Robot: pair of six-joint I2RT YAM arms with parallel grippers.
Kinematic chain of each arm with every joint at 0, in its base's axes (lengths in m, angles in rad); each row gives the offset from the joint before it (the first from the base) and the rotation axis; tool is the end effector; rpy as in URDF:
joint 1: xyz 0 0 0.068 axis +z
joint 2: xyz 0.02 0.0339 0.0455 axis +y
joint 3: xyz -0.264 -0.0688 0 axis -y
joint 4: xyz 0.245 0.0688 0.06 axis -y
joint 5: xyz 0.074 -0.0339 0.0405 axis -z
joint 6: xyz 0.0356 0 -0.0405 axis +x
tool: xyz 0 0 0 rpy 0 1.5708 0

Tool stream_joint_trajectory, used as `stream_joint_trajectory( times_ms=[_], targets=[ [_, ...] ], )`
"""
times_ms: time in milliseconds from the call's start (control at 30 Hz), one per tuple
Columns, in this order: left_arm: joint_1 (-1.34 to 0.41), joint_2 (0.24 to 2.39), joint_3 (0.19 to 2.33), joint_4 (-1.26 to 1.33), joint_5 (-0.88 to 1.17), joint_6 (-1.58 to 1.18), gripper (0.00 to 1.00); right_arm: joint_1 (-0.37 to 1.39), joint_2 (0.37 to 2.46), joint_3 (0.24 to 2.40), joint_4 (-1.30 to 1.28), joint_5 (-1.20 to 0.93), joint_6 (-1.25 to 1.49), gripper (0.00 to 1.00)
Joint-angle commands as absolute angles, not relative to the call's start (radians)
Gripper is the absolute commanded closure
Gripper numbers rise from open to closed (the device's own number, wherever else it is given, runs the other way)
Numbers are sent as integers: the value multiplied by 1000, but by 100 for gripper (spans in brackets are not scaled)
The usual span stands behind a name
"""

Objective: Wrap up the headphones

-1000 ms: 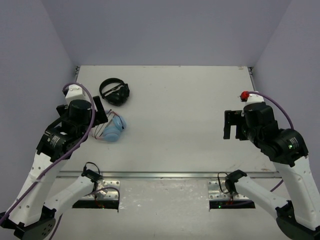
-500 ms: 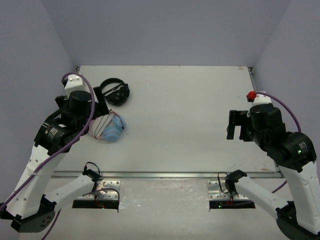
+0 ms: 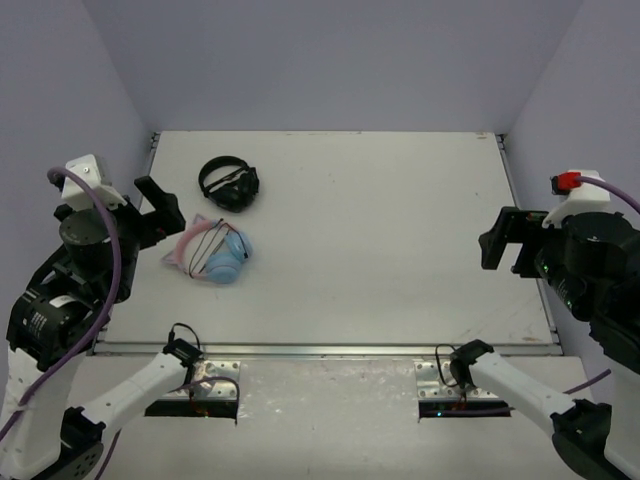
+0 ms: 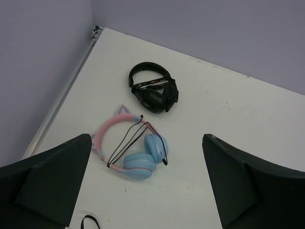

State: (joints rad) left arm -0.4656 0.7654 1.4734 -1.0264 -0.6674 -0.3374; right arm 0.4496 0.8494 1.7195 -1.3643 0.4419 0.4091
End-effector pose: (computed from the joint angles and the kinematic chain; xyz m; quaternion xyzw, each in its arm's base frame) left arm 0.0756 -0.0133 0.4694 -0.1425 0.7763 0.0279 0.6134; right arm 0.0527 0.0085 0.4873 0.0954 0.8398 0.0371 0.5331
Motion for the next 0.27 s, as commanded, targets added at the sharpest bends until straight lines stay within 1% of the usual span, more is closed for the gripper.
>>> stream_joint_trajectory(
  times_ms=[0, 233],
  targets=[
    [-477, 796, 1503, -989, -686, -307, 0, 454, 876, 1736, -1465, 485, 373, 1],
    [-476, 818, 1511, -980, -713, -301, 0, 454, 870, 1691, -1376, 476, 364, 1]
  ],
)
